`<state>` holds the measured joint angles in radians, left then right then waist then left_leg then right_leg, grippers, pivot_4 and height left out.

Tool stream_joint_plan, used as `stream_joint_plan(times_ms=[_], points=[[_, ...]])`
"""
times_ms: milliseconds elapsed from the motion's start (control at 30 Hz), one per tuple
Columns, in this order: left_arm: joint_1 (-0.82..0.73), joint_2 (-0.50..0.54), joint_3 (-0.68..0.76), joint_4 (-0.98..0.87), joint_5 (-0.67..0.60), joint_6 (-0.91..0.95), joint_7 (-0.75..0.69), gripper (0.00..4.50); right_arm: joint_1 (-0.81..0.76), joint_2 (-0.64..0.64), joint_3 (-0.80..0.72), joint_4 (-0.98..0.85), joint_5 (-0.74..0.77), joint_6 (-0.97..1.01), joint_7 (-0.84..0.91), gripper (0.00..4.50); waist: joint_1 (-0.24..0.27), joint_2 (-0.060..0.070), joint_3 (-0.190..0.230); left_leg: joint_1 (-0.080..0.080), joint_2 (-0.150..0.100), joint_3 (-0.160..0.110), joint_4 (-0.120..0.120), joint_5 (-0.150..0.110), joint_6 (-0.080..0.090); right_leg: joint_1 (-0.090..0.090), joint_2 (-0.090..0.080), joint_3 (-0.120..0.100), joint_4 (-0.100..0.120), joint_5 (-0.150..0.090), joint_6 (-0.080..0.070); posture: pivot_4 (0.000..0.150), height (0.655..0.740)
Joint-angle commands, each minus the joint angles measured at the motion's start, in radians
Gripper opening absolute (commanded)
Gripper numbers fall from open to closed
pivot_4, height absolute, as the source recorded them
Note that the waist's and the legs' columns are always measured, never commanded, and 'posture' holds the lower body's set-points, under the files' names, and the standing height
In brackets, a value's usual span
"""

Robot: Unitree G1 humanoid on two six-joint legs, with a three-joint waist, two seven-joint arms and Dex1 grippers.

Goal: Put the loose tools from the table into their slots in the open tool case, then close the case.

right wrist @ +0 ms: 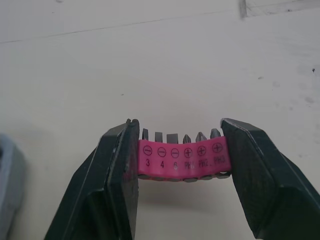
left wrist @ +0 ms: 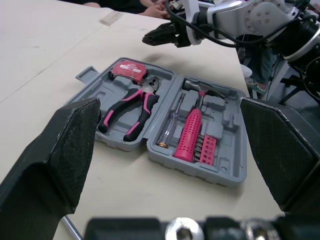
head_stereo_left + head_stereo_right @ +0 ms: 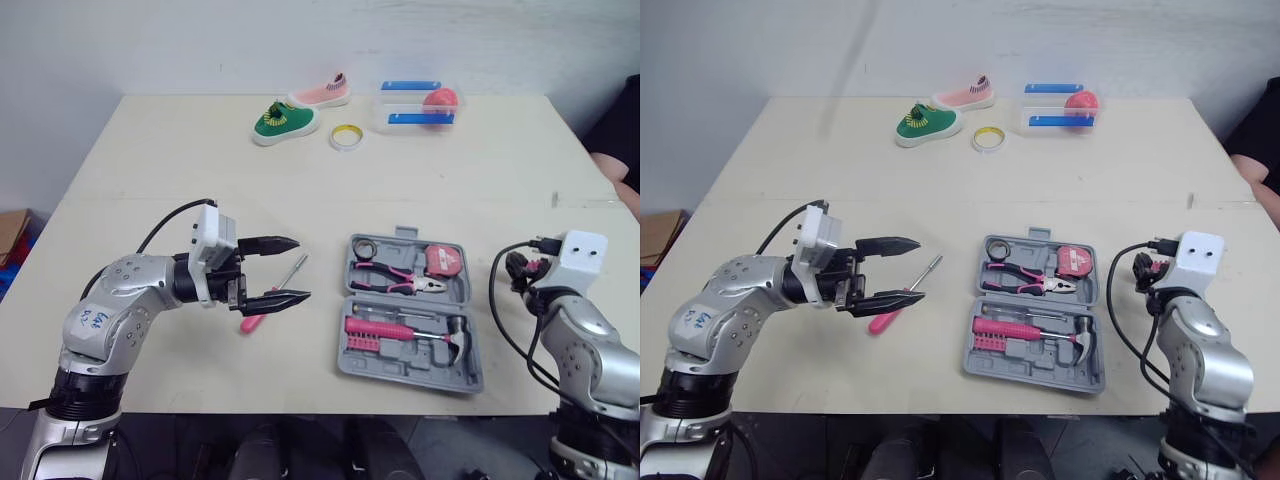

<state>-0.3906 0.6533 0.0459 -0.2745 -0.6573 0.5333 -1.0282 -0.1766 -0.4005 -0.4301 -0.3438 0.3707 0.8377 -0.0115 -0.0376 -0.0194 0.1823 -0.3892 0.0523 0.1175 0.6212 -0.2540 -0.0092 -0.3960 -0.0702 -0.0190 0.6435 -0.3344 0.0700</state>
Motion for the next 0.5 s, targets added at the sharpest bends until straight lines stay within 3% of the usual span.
stream_joint_plan(times_ms=[33,300,500], points=[[-0.017,0.001,0.003,-0.006,-0.001,-0.017,-0.014,4.5,0.097,0.013,-0.019,-0.179,0.046,0.067,0.022,2.25,0.002,0.0,0.0,0.0,0.0,0.0,0.0,0.0,0.0,0.0,0.0,0.0,0.0,0.0,0.0,0.15,0.74],[-0.01,0.005,0.002,-0.015,-0.006,-0.012,-0.019,4.5,0.322,0.102,0.0,-0.327,0.046,0.083,0.024,2.25,0.009,-0.001,0.001,-0.001,0.0,0.0,-0.001,0.0,-0.001,-0.001,0.001,0.001,-0.002,0.0,0.0,0.15,0.74],[-0.008,0.007,0.002,-0.02,-0.008,-0.01,-0.02,4.5,0.357,0.147,-0.006,-0.309,0.057,-0.001,0.062,2.25,0.004,-0.003,0.001,0.0,0.0,0.001,-0.001,-0.001,0.0,-0.001,0.001,0.001,-0.001,0.0,0.001,0.15,0.74]])
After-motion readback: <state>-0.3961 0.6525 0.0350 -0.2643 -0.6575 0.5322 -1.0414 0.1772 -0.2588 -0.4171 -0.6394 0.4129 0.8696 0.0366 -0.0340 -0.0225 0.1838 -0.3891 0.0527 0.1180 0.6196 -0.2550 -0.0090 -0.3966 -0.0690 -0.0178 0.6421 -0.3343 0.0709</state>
